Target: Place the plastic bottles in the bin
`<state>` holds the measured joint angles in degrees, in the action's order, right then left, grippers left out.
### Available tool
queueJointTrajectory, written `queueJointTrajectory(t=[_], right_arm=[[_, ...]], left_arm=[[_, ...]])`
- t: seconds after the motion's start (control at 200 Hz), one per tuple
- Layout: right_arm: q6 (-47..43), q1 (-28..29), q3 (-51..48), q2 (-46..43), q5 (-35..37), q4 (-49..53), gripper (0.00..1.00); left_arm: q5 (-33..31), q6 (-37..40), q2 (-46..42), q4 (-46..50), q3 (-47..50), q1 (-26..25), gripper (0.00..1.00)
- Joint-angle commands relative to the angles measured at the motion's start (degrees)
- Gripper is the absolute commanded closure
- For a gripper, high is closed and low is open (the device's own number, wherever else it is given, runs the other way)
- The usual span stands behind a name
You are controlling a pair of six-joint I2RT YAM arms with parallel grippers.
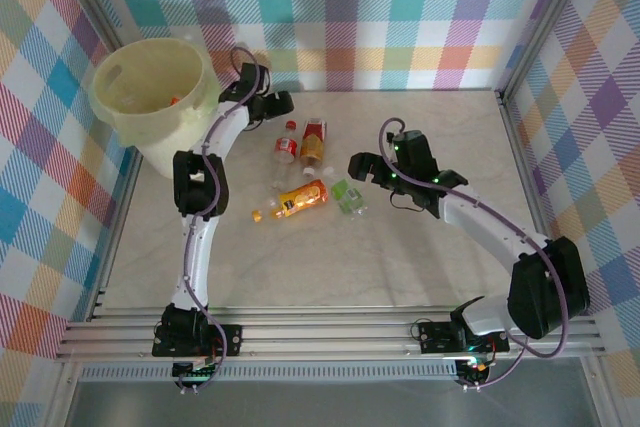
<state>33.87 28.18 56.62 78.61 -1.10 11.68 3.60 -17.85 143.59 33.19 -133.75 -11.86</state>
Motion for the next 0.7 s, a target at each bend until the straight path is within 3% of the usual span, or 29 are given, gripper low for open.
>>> queueJointTrajectory(t=[0.0,0.105,0.32,0.695], right_arm=[[-0.1,0.1,-0.8,-2.1,-0.4,-0.4,0.00],[0.0,0.2,-1.2,-2.1,-0.4,-1.1,0.00],[-0.5,0.1,-0.9,-1.8,-0.7,-1.0,0.00],[-0.1,0.1,-0.9,-1.5,-0.7,-0.8,0.00]], left_arm=[[1.1,-0.1,-6.1,0.3,2.1,-2.0,0.03],[-1.9,1.5,-5.7,-0.8,0.3,-2.3,0.02],[-7.4,4.2,3.7,2.1,-14.4,-1.0,0.01],[-3.3,3.9,10.1,3.0,-17.4,2.2,0.01]])
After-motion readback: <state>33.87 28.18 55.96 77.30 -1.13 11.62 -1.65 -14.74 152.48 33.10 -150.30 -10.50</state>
